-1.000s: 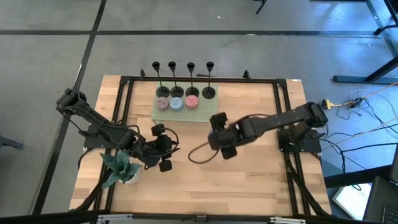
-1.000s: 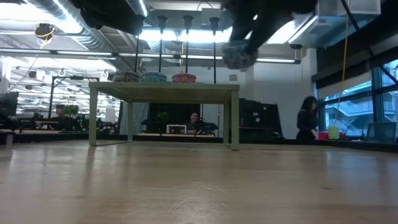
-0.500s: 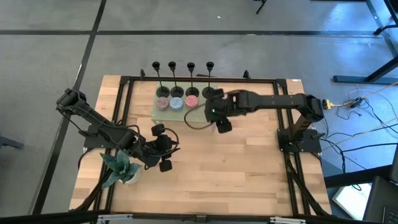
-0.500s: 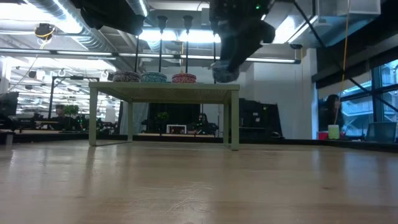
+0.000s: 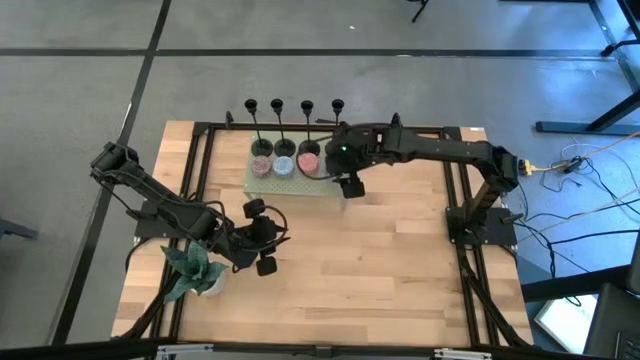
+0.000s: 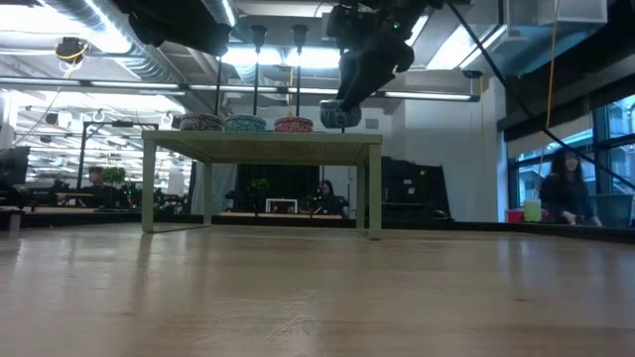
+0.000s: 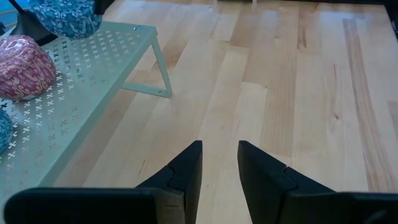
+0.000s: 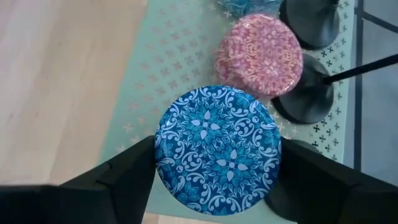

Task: Pick & Place candle stick holders
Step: Align the blue scented candle with the pink scented candle on the shelf

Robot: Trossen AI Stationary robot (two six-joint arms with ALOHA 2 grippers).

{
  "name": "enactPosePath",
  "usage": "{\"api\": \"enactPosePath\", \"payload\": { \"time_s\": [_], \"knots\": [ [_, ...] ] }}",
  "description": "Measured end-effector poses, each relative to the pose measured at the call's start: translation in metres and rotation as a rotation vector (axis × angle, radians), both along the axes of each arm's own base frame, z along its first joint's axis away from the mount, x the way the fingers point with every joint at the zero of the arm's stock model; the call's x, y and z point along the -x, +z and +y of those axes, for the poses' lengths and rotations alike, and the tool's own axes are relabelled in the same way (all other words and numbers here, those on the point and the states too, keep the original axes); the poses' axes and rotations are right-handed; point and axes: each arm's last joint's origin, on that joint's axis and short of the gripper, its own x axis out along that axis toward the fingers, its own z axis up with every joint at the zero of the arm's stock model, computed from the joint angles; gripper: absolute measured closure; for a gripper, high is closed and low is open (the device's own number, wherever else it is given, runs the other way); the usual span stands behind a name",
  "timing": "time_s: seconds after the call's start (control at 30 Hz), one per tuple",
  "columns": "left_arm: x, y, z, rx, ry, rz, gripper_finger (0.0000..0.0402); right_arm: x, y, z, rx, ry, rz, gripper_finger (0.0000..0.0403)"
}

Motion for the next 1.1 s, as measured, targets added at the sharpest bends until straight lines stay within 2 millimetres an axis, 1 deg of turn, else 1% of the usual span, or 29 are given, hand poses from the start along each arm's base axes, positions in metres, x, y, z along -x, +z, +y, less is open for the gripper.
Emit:
{"api": "enactPosePath", "payload": {
  "time_s": [0.17, 0.37, 0.6, 1.1],
  "knots": [
    [0.000, 0.000, 0.000, 0.000, 0.000, 0.000, 0.0304, -0.001, -0.003, -0.007, -0.011, -0.031, 0.000, 0.0103],
    [0.000, 0.000, 0.000, 0.000, 0.000, 0.001, 0.0304, -0.005, -0.011, -0.007, -0.037, -0.035, 0.014, 0.0094],
    [0.000, 0.000, 0.000, 0.000, -0.001, 0.001, 0.0304, -0.007, -0.014, -0.008, -0.047, -0.049, 0.025, 0.0092],
    [0.000, 0.000, 0.000, 0.000, -0.001, 0.001, 0.0304, -0.006, -0.015, -0.008, -0.067, -0.082, 0.027, 0.0091]
  ]
}}
